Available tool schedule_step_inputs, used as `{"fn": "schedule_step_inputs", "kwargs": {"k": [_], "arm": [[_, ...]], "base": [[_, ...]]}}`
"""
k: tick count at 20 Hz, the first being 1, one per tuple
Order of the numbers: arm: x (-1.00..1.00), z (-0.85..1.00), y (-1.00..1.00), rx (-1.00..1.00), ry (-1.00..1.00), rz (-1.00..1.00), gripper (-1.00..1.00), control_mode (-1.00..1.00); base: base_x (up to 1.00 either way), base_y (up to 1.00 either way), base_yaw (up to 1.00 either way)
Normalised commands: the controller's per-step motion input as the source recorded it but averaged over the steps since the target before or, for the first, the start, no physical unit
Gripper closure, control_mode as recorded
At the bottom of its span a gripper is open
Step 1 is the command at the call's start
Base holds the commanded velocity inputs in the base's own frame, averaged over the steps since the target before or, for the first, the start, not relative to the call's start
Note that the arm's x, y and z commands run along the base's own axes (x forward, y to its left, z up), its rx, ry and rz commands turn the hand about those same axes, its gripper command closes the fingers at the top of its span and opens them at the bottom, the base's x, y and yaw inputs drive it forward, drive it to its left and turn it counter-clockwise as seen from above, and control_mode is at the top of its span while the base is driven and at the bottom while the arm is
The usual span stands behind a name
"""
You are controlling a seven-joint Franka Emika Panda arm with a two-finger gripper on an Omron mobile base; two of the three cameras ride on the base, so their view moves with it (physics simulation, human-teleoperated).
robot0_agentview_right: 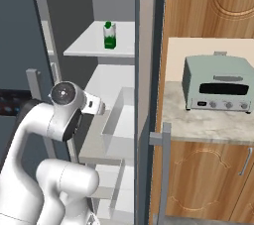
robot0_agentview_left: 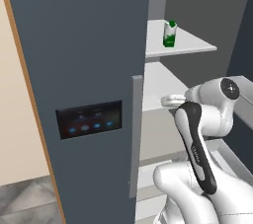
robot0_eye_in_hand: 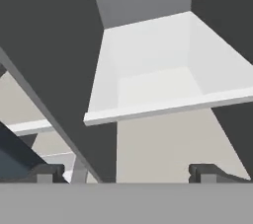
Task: Take a sugar cube from the saucer and place it inside the coffee. Then, grab milk from the fridge and place it next to the coffee on the counter to sweeten the coffee.
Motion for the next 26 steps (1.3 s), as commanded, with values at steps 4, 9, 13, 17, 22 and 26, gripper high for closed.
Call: {"fn": "schedule_step_inputs", "kwargs": {"k": [4,9,13,17,22,26], "arm": [[0.33,0.65,-0.12,-0.05,-0.10,0.00,-1.00,-1.00],[0.27,0.69,-0.26,-0.09,-0.01,-0.01,-1.00,-1.00],[0.15,0.71,-0.32,-0.10,0.00,0.00,-1.00,-1.00],[0.03,0.68,-0.31,-0.04,0.00,0.00,-1.00,-1.00],[0.11,0.35,-0.01,0.00,-0.02,0.00,-1.00,-1.00],[0.29,0.12,0.02,0.00,-0.10,0.00,-1.00,-1.00]], "base": [[0.00,0.00,0.00],[0.00,0.00,0.00],[0.00,0.00,0.00],[0.00,0.00,0.00],[0.00,0.00,0.00],[0.00,0.00,0.00]]}}
